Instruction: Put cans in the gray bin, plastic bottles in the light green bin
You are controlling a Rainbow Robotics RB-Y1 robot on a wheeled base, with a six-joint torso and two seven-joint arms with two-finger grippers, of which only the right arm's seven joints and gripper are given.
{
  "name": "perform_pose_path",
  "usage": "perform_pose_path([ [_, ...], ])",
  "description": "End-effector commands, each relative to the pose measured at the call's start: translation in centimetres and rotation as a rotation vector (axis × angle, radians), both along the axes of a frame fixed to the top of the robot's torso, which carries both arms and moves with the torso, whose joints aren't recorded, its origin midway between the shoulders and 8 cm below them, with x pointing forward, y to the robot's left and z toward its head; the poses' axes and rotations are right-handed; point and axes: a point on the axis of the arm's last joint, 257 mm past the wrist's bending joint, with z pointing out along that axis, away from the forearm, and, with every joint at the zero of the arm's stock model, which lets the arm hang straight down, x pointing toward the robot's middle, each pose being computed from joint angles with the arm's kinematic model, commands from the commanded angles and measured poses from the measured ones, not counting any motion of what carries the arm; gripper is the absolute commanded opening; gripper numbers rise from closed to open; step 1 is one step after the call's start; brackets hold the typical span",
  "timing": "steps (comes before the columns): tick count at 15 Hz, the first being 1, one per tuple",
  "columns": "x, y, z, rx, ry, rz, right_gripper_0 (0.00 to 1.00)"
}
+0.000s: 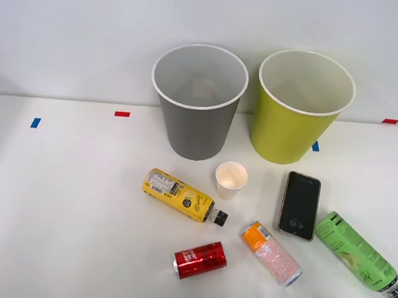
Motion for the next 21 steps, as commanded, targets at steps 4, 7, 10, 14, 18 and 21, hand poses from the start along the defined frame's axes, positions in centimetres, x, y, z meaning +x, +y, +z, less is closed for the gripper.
perform_pose_path([
  [4, 0.0, 0.0, 0.0, 0.0, 0.0, 0.0, 1.0],
  [7, 0.0, 0.0, 0.0, 0.0, 0.0, 0.0, 1.0],
  [10, 0.0, 0.0, 0.0, 0.0, 0.0, 0.0, 1.0],
  [14, -0.1, -0.2, -2.1, 0.006, 0.046, -0.015, 1.0],
  [18, 0.3, 0.7, 0.0, 0.008, -0.018, -0.013, 1.0],
  [21, 1.4, 0.1, 0.6, -0.037, 0.019, 0.011, 1.0],
])
